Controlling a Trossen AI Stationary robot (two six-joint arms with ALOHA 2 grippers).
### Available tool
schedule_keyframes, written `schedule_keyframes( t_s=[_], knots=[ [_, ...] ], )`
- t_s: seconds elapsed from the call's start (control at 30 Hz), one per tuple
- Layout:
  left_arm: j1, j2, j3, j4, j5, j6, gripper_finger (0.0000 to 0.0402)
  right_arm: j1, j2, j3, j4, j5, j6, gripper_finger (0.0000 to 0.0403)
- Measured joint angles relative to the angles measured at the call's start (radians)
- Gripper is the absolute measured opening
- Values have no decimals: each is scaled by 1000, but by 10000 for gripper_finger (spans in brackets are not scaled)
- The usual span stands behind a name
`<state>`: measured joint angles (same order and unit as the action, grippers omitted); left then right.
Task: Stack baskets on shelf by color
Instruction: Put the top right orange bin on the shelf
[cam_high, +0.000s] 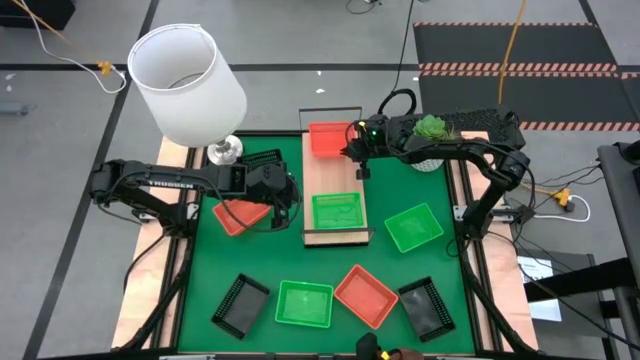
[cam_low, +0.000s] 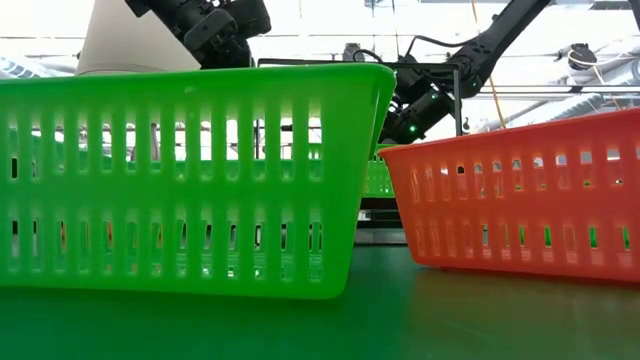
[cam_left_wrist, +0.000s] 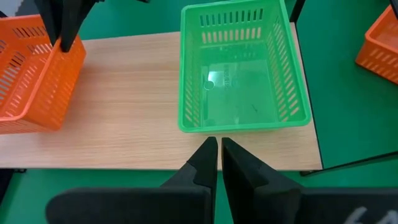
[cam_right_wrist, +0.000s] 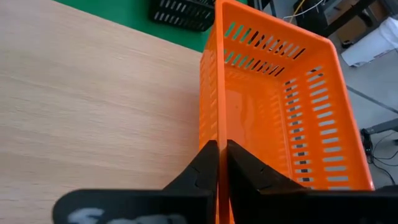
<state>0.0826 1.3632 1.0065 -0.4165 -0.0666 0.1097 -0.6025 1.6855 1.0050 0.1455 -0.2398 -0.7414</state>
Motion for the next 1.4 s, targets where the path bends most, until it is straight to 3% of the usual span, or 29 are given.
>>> schedule_keyframes(
  t_s=[0.47, 0.97, 1.2, 1.4],
  knots=[
    [0, 0, 0, 1, 0, -3, 26, 0, 0, 0, -22, -1, -2, 17],
    [0, 0, 0, 1, 0, -3, 26, 0, 0, 0, 13, 0, 34, 101],
    [0, 0, 0, -1, 0, -1, 26, 3, -29, 0, -8, 4, 130, 116],
    [0, 0, 0, -8, 0, 0, 26, 2, -133, 0, -113, 44, 251, 116]
  ],
)
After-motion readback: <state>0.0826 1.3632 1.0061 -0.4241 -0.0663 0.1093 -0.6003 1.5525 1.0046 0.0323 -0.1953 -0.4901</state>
